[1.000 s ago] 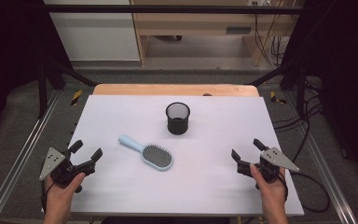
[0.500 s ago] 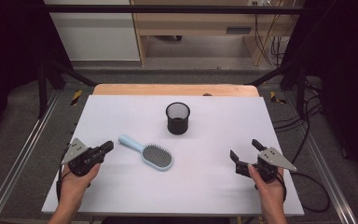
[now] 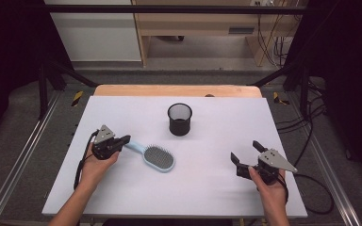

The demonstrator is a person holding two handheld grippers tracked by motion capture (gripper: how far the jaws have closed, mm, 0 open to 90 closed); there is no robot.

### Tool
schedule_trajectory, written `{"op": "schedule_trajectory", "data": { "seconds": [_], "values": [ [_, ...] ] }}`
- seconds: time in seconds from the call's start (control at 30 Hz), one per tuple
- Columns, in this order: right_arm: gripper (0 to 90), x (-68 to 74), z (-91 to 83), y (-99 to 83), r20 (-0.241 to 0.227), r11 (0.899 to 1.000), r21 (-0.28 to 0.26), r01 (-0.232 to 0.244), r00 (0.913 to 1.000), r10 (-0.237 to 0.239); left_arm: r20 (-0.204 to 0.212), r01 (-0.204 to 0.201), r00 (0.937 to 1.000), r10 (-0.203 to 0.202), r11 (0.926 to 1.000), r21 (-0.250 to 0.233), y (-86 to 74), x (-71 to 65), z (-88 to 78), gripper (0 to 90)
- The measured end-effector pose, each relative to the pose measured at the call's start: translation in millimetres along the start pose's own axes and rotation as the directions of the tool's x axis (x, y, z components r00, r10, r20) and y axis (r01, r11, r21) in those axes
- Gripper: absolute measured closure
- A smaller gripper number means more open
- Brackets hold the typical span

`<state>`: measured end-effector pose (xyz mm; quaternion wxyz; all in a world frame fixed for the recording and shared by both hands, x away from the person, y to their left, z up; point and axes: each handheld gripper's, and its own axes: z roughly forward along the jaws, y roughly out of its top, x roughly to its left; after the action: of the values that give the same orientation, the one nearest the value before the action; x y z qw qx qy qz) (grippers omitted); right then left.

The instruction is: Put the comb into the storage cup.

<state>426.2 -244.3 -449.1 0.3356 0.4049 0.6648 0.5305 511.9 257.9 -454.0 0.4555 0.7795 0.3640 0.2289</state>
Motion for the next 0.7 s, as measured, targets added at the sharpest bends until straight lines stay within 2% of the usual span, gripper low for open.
{"op": "schedule_trajectory", "data": {
  "seconds": [0.1, 0.2, 0.23, 0.3, 0.7],
  "values": [
    [7.1, 0.3, 0.1, 0.0, -0.001, 1.0, 0.001, -0.001, 1.0, 0.001, -0.003, -0.011, 0.9999, 0.011, 0.9998, 0.019, 1.9, -0.2, 7.8, 90.0],
    [7.1, 0.2, 0.1, -0.1, -0.003, 1.0, 0.001, 0.002, 1.0, -0.002, -0.008, -0.051, 0.9986, 0.051, 0.9974, 0.052, 4.9, -0.3, 15.6, 90.0],
    [7.1, 0.2, 0.1, -0.1, -0.003, 1.0, 0.001, 0.002, 1.0, -0.002, -0.008, -0.051, 0.9986, 0.051, 0.9974, 0.052, 4.9, -0.3, 15.6, 90.0],
    [7.1, 0.7, 0.1, 0.0, -0.004, 1.0, 0.002, 0.004, 1.0, -0.004, -0.017, -0.084, 0.9962, 0.085, 0.9934, 0.078, 6.8, -0.7, 21.3, 90.0],
    [7.1, 1.4, 0.9, -0.4, -0.008, 1.0, 0.01, 0.008, 0.9999, -0.008, -0.009, -0.13, 0.9911, 0.133, 0.9828, 0.131, 9.0, -1.5, 36.1, 90.0]
  ]
}}
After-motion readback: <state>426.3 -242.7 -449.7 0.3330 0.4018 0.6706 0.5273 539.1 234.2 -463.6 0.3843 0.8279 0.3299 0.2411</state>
